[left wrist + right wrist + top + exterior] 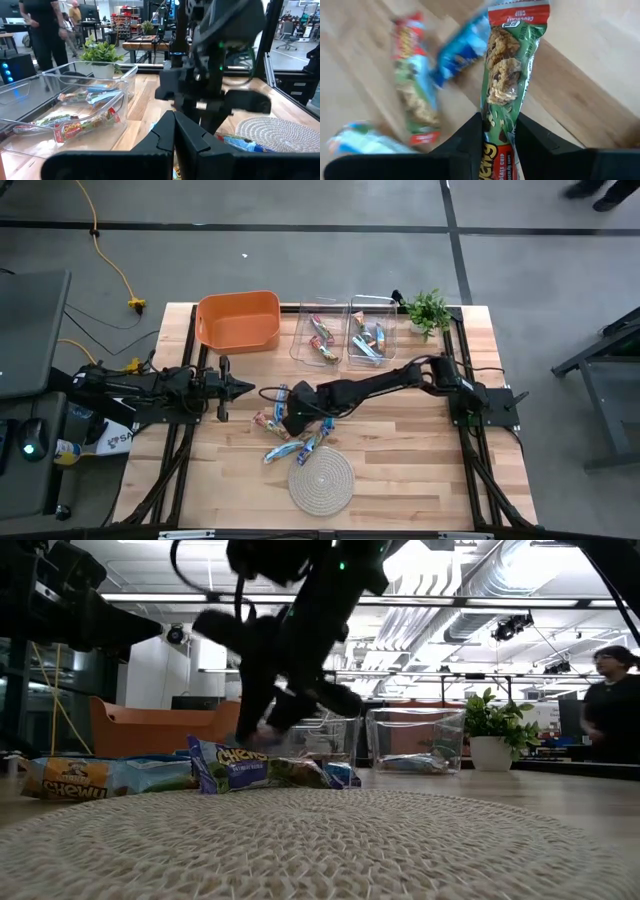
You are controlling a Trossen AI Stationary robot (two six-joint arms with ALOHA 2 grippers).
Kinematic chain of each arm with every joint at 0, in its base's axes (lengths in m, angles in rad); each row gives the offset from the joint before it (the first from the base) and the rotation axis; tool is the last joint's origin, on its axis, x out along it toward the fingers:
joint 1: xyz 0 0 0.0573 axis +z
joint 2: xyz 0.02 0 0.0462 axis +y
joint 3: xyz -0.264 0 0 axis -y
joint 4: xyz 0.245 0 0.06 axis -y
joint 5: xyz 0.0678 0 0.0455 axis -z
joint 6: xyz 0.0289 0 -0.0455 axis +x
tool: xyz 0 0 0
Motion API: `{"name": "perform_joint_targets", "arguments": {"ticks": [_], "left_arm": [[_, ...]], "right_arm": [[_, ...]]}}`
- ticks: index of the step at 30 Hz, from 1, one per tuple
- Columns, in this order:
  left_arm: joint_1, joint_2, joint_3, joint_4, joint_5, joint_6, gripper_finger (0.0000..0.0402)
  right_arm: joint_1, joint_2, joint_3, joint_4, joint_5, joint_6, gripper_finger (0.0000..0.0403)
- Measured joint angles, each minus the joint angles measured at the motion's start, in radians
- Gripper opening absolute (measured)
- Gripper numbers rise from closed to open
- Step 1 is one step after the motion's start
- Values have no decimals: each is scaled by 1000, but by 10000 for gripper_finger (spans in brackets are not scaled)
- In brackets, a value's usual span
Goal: Pick and place Granola Bars by type
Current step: Put the red granola bar into the left transparent bin
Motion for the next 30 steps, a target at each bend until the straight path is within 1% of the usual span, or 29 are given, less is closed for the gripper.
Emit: {"name": "perform_joint_targets", "arguments": {"ticks": [7, 14, 19, 23, 28, 30], "left_arm": [[0, 0, 0, 0, 0, 0, 0], [0, 0, 0, 0, 0, 0, 0], [0, 0, 0, 0, 0, 0, 0], [0, 0, 0, 0, 0, 0, 0], [0, 0, 0, 0, 0, 0, 0], [0, 0, 0, 0, 0, 0, 0]], "right_arm": [[1, -97, 2, 25, 13, -50, 89], [0, -213, 2, 69, 103, -117, 89], [0, -281, 2, 107, 200, -182, 89], [-1, -318, 2, 157, 306, -248, 89], [-2, -324, 3, 226, 449, -311, 89], [-9, -324, 3, 242, 486, -321, 89]]}}
